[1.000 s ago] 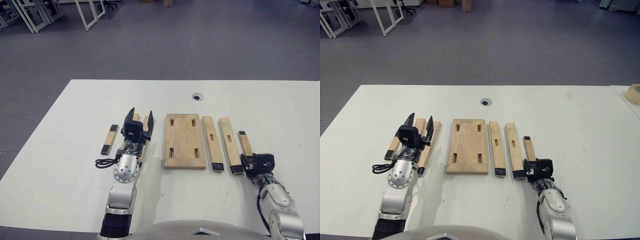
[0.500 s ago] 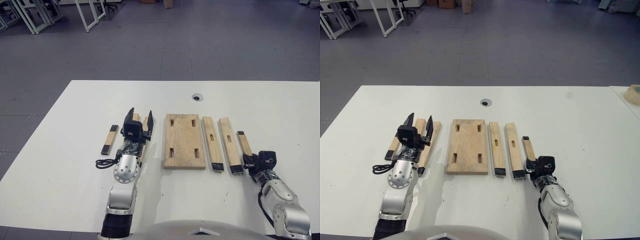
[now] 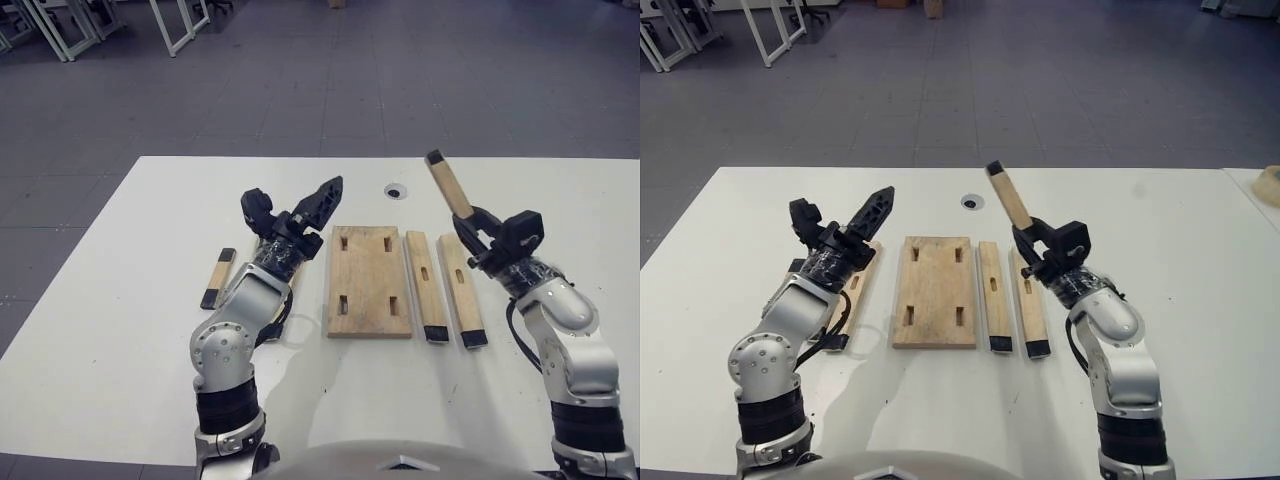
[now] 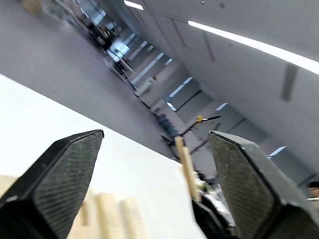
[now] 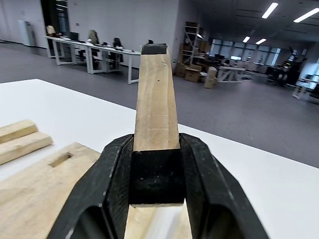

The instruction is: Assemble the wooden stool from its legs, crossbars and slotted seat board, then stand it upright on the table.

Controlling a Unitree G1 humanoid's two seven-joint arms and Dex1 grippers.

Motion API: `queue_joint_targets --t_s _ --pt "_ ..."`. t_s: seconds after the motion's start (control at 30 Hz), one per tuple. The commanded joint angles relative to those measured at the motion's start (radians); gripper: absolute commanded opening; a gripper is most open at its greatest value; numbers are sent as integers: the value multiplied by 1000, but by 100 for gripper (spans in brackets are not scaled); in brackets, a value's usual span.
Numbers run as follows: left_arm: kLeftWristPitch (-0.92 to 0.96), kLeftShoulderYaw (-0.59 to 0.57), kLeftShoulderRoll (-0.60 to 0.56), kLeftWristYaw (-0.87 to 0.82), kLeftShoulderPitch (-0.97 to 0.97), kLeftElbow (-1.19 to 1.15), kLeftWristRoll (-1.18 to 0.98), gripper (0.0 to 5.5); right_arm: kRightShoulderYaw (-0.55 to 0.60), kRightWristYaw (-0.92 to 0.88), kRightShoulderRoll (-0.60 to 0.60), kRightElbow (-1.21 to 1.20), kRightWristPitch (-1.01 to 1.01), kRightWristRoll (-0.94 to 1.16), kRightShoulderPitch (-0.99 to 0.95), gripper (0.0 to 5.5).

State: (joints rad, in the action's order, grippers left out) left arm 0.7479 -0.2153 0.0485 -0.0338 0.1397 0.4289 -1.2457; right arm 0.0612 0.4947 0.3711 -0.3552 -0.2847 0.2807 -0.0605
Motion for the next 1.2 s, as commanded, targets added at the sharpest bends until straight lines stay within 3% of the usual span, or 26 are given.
queue_joint_targets --t_s 0.03,0.37,0.6,0.77,0.93,1.2 --pt "63 -7 -36 -116 26 -33 -283 388 -65 143 62 -48 -2 49 -98 130" --pt "31 61 -113 -109 36 8 -351 388 -138 303 109 -115 -77 171 -98 130" --pt "-4 97 -197 30 28 58 -202 388 -136 308 132 -157 -166 244 -66 130" --pt "-27 119 -204 47 18 54 -148 295 -142 281 136 -152 -123 178 -70 130" --pt "-44 111 -192 31 25 33 -147 289 -164 270 141 -132 -41 85 -69 130" --pt "-57 111 -181 10 26 22 -161 146 -195 247 134 -100 94 -46 -60 130"
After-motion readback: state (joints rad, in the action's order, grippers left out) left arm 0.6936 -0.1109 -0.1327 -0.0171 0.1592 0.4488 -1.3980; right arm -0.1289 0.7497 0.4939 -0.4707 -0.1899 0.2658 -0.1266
